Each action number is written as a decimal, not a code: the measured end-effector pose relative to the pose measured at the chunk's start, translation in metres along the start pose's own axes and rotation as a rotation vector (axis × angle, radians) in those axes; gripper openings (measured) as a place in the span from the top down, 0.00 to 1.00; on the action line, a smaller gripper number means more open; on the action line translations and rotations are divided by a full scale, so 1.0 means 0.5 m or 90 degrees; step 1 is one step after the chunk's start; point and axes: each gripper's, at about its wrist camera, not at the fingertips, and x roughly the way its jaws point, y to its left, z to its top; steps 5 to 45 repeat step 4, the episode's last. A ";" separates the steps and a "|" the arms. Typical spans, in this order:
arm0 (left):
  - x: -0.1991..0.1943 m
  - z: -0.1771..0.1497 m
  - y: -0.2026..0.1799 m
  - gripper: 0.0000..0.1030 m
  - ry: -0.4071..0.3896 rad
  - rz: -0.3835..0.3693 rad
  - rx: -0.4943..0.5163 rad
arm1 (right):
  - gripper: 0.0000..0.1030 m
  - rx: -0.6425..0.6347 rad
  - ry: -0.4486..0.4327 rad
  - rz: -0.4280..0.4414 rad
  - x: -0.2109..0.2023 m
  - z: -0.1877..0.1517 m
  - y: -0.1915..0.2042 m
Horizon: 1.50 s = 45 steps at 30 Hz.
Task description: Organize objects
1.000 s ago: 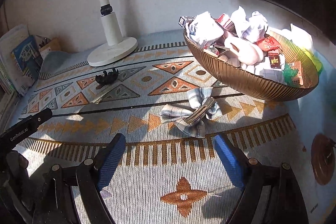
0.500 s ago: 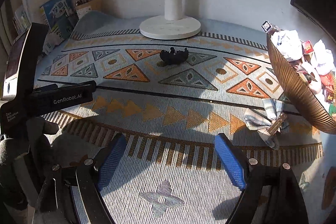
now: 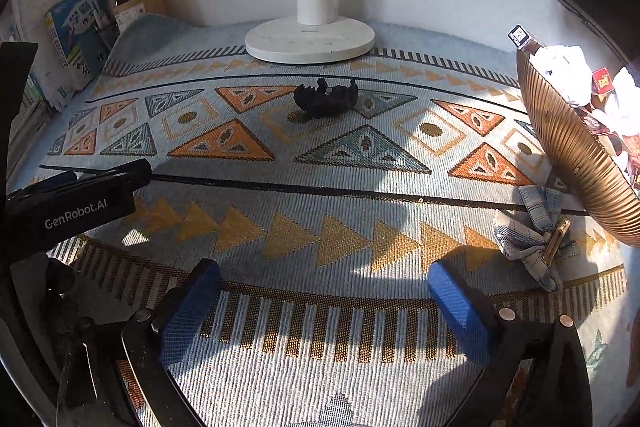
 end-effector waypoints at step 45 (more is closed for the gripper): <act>0.000 0.002 0.002 0.00 0.000 -0.003 0.000 | 0.00 0.003 0.001 0.002 0.001 0.001 -0.002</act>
